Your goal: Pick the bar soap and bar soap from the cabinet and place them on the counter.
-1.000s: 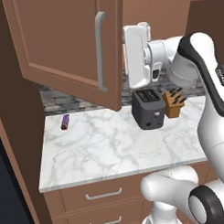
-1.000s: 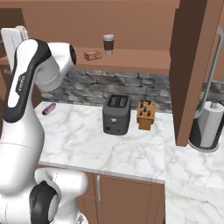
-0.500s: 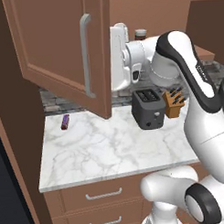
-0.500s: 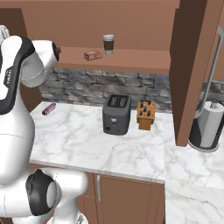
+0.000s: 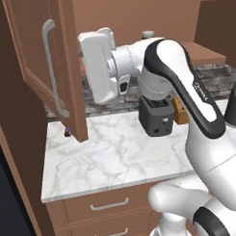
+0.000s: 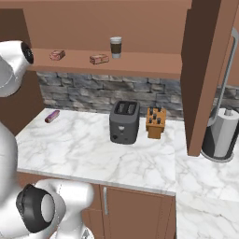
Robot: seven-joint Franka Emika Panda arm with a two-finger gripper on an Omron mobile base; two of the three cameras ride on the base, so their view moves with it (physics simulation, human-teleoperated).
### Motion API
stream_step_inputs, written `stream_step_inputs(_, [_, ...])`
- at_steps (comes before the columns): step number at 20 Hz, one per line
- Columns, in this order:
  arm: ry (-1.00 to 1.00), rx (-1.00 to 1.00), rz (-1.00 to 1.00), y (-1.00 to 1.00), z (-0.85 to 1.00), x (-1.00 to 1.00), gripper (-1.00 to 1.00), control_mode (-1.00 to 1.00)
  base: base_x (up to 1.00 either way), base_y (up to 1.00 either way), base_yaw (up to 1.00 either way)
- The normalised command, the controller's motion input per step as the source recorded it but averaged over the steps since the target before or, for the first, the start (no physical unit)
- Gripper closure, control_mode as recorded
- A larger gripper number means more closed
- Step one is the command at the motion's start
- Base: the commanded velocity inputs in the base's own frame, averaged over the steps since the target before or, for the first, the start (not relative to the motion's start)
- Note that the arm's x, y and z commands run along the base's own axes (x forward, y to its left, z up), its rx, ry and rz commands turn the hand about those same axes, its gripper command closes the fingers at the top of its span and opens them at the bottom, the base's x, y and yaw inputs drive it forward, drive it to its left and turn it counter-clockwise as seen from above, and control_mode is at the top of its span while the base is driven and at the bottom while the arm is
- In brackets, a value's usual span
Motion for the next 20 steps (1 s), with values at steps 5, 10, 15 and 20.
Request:
stream_step_inputs(5, [-0.24, -0.05, -0.03, 0.45, 0.00, -0.32, -1.00, -1.00, 0.00, 0.00, 0.00])
stream_step_inputs(10, [-0.22, -0.05, -0.03, 0.32, 0.00, -0.22, -1.00, -1.00, 0.00, 0.00, 0.00])
stream_step_inputs(15, [-0.25, -0.04, -0.03, -0.02, 0.00, -0.32, -1.00, -1.00, 0.00, 0.00, 0.00])
stream_step_inputs(20, [-0.29, -0.02, 0.00, -0.51, 0.00, -0.49, -1.00, -1.00, 0.00, 0.00, 0.00])
